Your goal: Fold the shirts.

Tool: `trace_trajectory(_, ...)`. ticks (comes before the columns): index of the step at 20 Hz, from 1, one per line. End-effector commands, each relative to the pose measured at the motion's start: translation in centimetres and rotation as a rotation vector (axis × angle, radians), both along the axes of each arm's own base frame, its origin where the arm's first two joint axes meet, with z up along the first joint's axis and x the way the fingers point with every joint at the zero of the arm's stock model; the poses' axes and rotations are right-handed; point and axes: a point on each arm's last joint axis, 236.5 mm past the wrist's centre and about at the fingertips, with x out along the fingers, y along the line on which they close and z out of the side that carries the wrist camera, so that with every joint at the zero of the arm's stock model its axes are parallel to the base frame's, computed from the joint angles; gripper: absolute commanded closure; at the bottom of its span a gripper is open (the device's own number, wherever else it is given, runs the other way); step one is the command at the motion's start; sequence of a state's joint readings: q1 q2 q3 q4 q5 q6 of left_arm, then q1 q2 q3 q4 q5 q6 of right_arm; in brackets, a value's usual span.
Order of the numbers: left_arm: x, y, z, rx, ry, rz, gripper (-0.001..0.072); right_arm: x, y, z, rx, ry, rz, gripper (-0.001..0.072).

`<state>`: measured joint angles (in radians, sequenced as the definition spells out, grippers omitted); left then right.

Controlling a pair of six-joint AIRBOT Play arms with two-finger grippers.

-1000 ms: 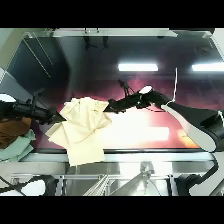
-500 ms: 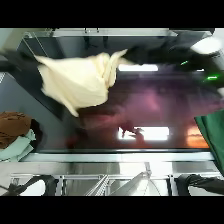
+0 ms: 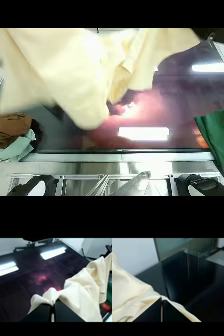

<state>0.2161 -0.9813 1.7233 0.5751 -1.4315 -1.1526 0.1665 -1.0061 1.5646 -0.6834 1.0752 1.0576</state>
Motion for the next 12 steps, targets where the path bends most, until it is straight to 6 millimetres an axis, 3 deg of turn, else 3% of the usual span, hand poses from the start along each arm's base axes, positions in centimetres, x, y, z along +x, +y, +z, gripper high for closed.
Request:
trace_trajectory(1, 4.0, -0.3, -9.1, -0.018, 0.254, -0.010, 0.0690, 5.6, -3.1, -10.2, -0.187, 0.266, -0.164, 0.0686)
trace_trajectory(3, 6.9, 0.0, -16.8, -0.009, 0.443, -0.013, 0.0695, 8.9, -5.4, -18.7, -0.308, 0.470, -0.265, 0.0686)
trace_trajectory(4, 8.0, 0.5, -20.8, -0.002, 0.543, -0.005, 0.0582, 9.9, -6.6, -23.1, -0.366, 0.576, -0.311, 0.0667)
trace_trajectory(5, 8.7, 1.3, -24.1, 0.009, 0.627, 0.010, 0.0295, 10.1, -7.4, -26.8, -0.427, 0.672, -0.328, 0.0448)
trace_trajectory(6, 9.1, 2.1, -27.2, 0.019, 0.708, 0.020, -0.0013, 9.7, -8.2, -30.3, -0.500, 0.768, -0.322, 0.0177)
trace_trajectory(7, 9.1, 2.9, -29.6, 0.030, 0.776, 0.028, -0.0010, 8.8, -8.8, -33.2, -0.564, 0.858, -0.301, 0.0139)
trace_trajectory(9, 8.5, 5.1, -33.1, 0.066, 0.902, 0.053, -0.0007, 7.4, -9.5, -37.1, -0.643, 0.983, -0.267, 0.0141)
trace_trajectory(12, 5.9, 6.2, -35.7, 0.088, 1.078, 0.017, -0.0006, 6.6, -8.9, -40.2, -0.658, 1.065, -0.210, 0.0145)
